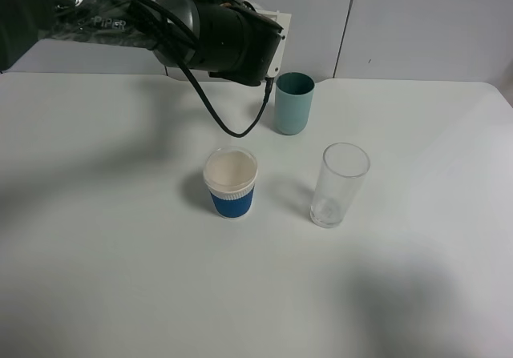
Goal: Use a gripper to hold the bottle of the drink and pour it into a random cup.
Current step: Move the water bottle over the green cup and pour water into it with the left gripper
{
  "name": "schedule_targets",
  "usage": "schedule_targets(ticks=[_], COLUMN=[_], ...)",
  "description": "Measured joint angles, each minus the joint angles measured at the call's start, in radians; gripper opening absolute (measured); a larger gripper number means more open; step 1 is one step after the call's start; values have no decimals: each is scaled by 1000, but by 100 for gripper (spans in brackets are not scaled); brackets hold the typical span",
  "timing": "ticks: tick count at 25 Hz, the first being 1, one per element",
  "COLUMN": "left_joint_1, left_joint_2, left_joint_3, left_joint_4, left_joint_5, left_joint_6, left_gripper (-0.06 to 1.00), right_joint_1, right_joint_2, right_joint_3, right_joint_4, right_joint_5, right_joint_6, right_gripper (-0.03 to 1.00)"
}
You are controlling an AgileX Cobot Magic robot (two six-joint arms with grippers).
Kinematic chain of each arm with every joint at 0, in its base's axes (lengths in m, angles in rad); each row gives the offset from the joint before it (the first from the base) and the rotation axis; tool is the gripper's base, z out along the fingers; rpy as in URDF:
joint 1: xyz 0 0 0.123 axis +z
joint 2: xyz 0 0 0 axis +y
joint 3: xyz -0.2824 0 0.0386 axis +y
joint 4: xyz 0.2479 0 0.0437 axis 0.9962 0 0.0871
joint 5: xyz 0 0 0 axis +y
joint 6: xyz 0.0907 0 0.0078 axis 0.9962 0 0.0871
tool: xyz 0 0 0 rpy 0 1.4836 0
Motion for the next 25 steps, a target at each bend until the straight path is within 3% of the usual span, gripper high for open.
schedule_targets(ticks=[25], left_joint_1=[0], left_joint_2=[0], left_joint_3=[0], left_joint_4=[46], left_joint_5=[1], left_joint_6=[-1], left_gripper=[51], right_joint_1=[0], right_joint_2=[0], right_joint_3=[0], right_joint_4=[0], right_joint_5=[0], right_joint_6=[0], right_gripper=[74])
